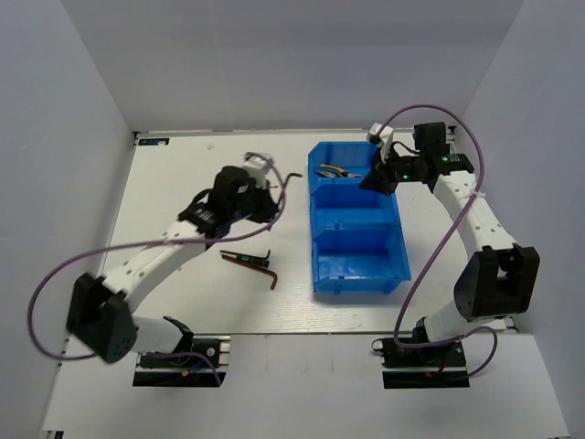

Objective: Sort the tools into containers

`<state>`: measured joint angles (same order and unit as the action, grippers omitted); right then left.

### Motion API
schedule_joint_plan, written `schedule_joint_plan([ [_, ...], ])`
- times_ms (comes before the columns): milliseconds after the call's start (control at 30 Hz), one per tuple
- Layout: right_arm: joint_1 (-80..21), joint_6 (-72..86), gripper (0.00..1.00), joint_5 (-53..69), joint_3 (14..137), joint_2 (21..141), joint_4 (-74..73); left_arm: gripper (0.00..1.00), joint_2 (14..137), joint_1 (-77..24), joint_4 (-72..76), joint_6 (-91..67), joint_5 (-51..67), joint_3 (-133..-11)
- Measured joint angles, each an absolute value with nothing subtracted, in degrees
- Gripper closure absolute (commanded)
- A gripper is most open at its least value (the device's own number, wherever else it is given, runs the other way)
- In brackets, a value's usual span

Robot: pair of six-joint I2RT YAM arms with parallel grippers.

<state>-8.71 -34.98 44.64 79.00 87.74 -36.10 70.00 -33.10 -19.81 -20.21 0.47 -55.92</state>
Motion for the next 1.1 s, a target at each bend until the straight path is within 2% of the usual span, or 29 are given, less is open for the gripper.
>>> schedule_joint_plan([
  [133,-7.49,-32.95,0.94,43.68,79.83,87.57,-36.47,1.00,87.09,-34.09,-9.80,-9.50,15.25,-64.51],
  [233,-6.52,-32.29,0.94,43.22,79.46,86.76,-36.73,1.00,97.71,-35.20,-6.76,-2.85,20.56,-70.39],
  [300,-5.98,-32.14,0.90,43.20,78.41,85.36,-36.84,1.00,102.28,-35.77,-5.82,0.25,22.00,-73.60],
  [333,-5.61,-32.10,0.72,43.18,77.62,84.36,-37.06,1.00,104.22,-36.07,-5.13,1.63,22.63,-75.24],
  [400,-5.06,-32.38,0.44,43.22,75.99,82.28,-37.41,1.00,107.44,-36.60,-4.36,3.92,24.01,-78.74],
  [433,-4.86,-31.75,0.44,43.27,75.33,81.32,-37.58,1.00,108.62,-36.80,-3.84,4.64,24.62,-80.16],
  [467,-4.75,-32.05,0.39,43.42,74.87,80.64,-37.56,0.98,109.71,-36.97,-3.73,5.15,25.19,-81.80],
  [500,-4.60,-32.10,0.39,43.64,74.50,80.09,-37.58,0.86,111.11,-37.19,-3.31,5.48,25.78,-83.70],
  [567,-4.47,-32.05,0.40,44.45,74.13,79.50,-37.60,0.71,113.80,-37.60,-2.72,5.91,26.52,-87.39],
  [600,-4.45,-32.10,0.42,44.99,74.08,79.44,-37.65,0.55,115.37,-37.80,-2.92,5.80,26.85,-89.47],
  [667,-4.47,-32.18,0.49,46.37,74.08,79.42,-37.65,0.45,117.67,-38.22,-2.57,5.67,27.29,-92.07],
  [700,-4.47,-32.36,0.67,47.16,74.08,79.42,-37.71,0.43,118.15,-38.39,-2.68,5.32,27.24,-92.49],
  [767,-4.47,-32.60,0.86,49.15,74.08,79.42,-37.82,0.42,118.39,-38.54,-3.53,4.91,26.94,-92.55],
  [800,-4.47,-32.51,0.99,50.15,74.08,79.42,-38.02,0.38,118.37,-38.61,-3.90,4.75,26.76,-92.55],
  [867,-4.58,-31.97,1.00,52.27,74.11,79.48,-38.22,0.34,117.38,-38.76,-3.88,4.25,26.06,-91.55],
  [1000,-6.20,-29.95,0.88,54.59,74.39,79.99,-38.13,0.29,108.18,-38.65,-3.81,1.91,22.41,-82.72],
  [1100,-11.97,-29.76,0.79,53.43,76.40,82.39,-39.09,0.15,94.67,-38.41,-4.58,-2.85,13.08,-72.47],
])
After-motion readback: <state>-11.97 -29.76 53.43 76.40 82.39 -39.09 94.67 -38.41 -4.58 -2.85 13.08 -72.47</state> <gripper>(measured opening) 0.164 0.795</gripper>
